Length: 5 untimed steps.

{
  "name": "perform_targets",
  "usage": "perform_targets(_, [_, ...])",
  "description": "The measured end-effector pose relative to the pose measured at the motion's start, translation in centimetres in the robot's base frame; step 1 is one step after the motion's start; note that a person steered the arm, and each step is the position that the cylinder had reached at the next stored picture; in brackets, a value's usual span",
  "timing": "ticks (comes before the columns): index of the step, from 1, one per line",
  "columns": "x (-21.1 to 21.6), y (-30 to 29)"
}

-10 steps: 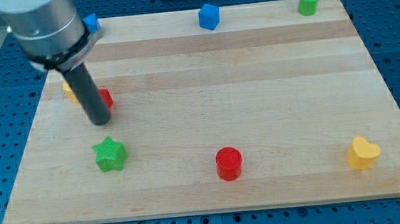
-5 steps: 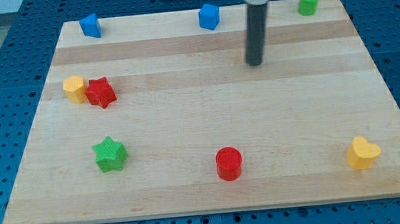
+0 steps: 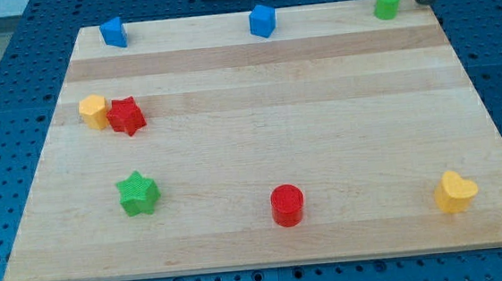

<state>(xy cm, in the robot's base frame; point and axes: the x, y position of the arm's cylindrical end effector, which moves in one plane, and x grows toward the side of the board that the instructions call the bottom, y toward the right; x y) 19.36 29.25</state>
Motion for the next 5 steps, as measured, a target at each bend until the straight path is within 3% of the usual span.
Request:
perform_targets(3, [-0.1,-6.1])
perform_targets(5, [2.2,-7.2])
